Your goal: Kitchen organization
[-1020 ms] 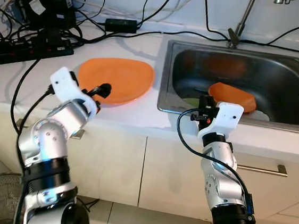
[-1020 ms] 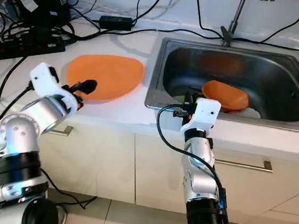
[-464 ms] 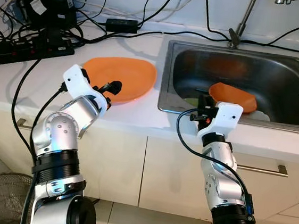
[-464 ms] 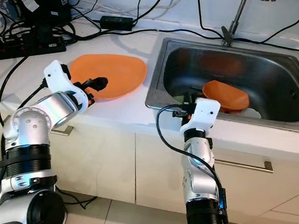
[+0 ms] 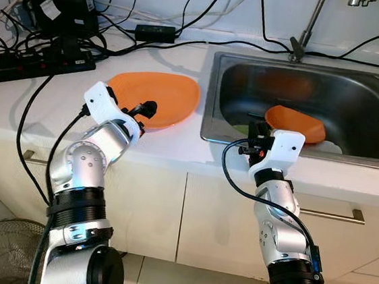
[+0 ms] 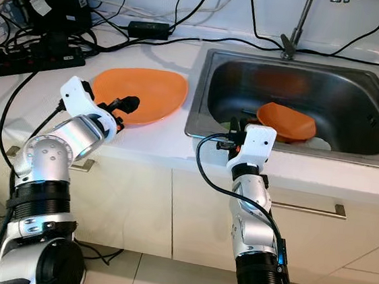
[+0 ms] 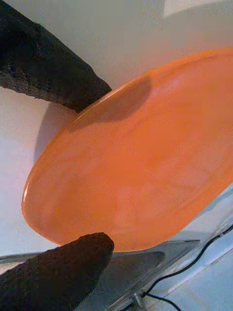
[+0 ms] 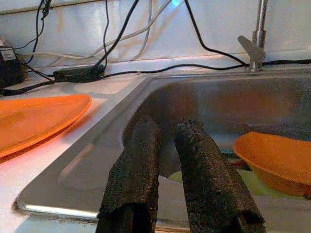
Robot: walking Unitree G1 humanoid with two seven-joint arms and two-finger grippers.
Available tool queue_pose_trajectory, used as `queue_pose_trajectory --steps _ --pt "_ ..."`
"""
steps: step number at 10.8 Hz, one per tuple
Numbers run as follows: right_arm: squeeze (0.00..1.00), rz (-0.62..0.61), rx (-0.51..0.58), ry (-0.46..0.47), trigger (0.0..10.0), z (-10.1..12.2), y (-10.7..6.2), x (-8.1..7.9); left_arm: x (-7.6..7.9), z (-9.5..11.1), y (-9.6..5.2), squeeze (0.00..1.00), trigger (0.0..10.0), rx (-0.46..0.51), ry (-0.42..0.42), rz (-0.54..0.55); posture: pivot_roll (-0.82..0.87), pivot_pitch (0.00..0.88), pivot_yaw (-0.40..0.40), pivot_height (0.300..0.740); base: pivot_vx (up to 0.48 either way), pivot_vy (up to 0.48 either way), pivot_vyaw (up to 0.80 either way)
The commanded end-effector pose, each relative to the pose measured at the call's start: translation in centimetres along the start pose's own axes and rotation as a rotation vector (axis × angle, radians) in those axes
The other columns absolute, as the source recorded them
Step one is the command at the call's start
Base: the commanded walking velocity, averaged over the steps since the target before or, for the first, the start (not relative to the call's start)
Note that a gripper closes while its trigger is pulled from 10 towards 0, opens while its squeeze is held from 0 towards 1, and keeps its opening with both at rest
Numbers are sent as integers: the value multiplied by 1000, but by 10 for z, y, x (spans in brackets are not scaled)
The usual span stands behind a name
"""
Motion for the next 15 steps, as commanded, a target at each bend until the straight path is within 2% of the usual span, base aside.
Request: queue_pose_trajectory --steps 1,2,3,5,6,7,11,15 --pt "0 5 9 7 10000 4 -1 0 -13 -36 7 0 10000 -127 4 51 67 0 49 740 0 0 0" --pt "0 5 8 6 10000 4 0 0 -11 -43 10 0 10000 -138 -26 49 59 0 49 740 0 0 0" --pt "0 7 9 4 10000 5 0 0 -9 -45 11 0 10000 -130 -111 47 54 0 51 740 0 0 0" --pt "0 1 9 0 10000 6 1 4 -12 -38 6 0 10000 -95 -133 59 68 0 41 740 0 0 0" --pt "0 18 1 -2 10000 4 2 0 -13 -33 3 0 10000 -59 -226 80 77 0 35 740 0 0 0" --pt "0 30 1 2 10000 4 4 -3 -13 -32 2 0 10000 -50 -277 93 80 0 34 740 0 0 0" --pt "0 40 3 3 10000 5 3 -5 -15 -32 11 0 10000 -75 -240 143 51 0 52 740 0 0 0" --pt "0 32 2 4 10000 4 0 -3 4 -46 35 0 10000 -142 -206 111 15 0 66 740 0 0 0"
Point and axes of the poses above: a point about 5 cm out from each wrist's last joint towards the gripper, its own y axis pointing out of the wrist towards the gripper, its own z axis along the axis of the wrist's last joint, x = y × z, the point moved 4 cm from there along y, pointing out of the wrist towards the gripper
